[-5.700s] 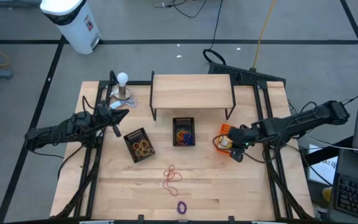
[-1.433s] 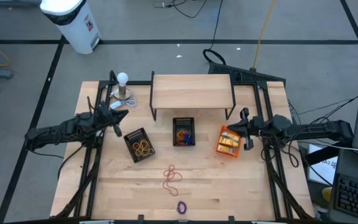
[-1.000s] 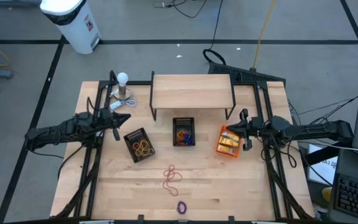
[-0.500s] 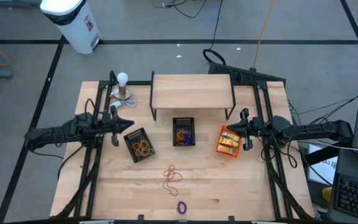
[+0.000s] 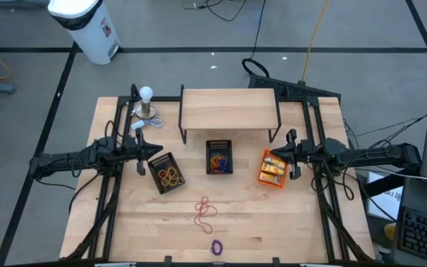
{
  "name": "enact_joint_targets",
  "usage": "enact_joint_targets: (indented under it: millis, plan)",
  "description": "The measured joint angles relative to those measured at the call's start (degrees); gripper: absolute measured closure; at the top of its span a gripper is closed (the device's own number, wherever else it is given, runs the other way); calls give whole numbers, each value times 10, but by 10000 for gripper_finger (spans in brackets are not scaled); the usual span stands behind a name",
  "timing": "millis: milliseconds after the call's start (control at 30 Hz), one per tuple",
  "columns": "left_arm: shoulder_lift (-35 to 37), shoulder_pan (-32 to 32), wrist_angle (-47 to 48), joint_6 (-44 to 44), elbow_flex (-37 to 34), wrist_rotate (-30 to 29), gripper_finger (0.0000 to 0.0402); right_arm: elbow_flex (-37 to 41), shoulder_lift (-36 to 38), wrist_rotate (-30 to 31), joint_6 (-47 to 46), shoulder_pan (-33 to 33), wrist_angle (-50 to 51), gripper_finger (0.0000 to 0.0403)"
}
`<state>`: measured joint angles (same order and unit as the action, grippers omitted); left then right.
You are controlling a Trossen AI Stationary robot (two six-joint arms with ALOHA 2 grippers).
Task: Pick & Place Office Desk Supplies
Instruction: Put the red rubber band into the left black basket
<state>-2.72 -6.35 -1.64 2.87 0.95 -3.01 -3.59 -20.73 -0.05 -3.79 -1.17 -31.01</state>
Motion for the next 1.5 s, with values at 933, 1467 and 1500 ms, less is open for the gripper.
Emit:
enact_joint_targets:
  millis: [933, 1467, 1500]
  plan:
    - [0, 0, 0, 9, 0, -25, 382, 1, -41, 1, 47, 0, -44, 401]
    - [-20, 0, 5, 33, 0, -35, 382, 1, -49, 52, 74, -1, -60, 399]
    - [-23, 0, 5, 29, 0, -35, 382, 1, -50, 62, 73, -3, -53, 400]
